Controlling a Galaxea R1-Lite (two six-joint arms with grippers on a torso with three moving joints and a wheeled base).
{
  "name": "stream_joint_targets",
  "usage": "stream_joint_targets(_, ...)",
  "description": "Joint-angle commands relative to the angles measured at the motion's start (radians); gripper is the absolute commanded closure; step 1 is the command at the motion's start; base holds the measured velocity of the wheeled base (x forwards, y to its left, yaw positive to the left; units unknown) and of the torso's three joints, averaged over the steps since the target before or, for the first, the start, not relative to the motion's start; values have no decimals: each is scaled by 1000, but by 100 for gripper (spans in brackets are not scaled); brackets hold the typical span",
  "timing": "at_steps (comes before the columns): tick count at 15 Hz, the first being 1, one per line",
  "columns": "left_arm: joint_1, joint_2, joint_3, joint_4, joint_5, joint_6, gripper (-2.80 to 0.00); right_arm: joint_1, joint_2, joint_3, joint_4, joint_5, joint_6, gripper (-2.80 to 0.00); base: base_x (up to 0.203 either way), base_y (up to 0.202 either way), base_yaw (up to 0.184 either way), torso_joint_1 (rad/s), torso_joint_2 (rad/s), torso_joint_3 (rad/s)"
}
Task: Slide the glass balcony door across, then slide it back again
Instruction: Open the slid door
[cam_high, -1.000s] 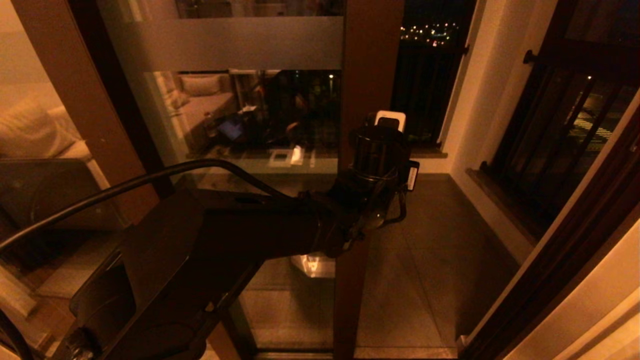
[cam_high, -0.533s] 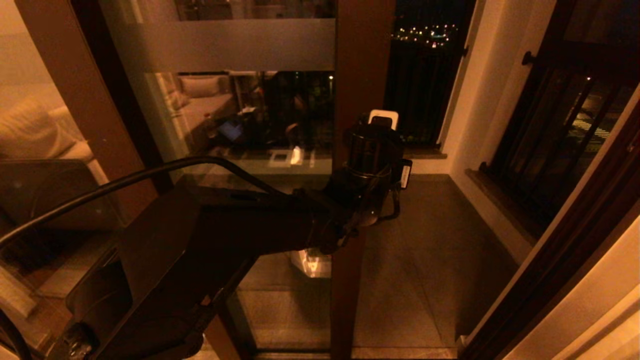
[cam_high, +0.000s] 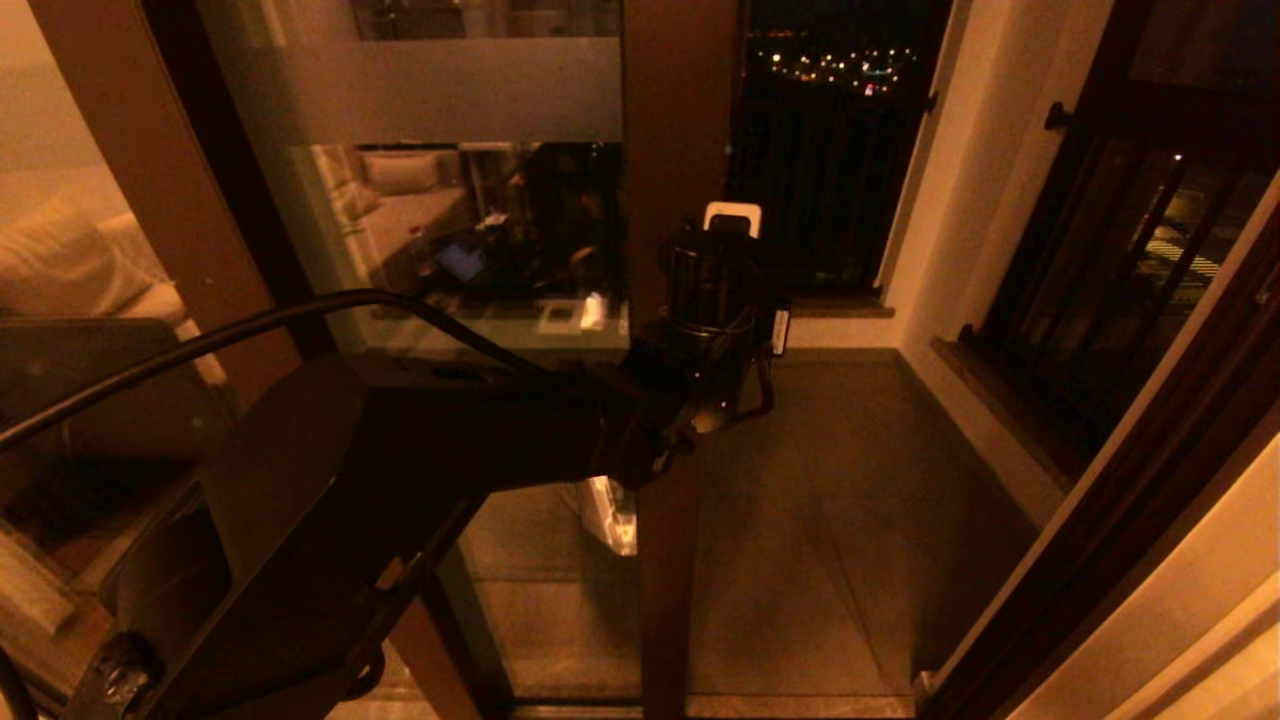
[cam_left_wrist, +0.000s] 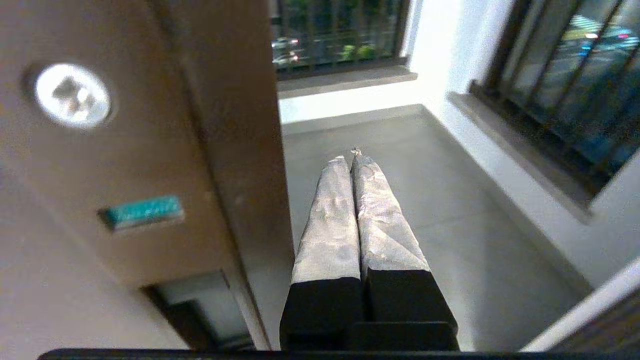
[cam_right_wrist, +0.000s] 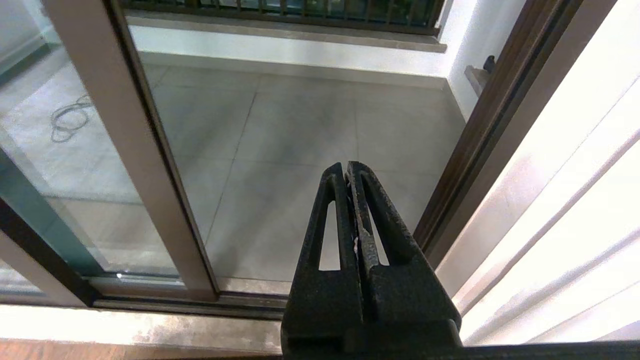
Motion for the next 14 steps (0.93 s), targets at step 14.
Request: stream_joint_targets(14, 107, -153, 204, -3, 49, -33, 0, 0, 1, 0, 0, 1, -1, 0, 0, 0, 0, 0, 0, 0)
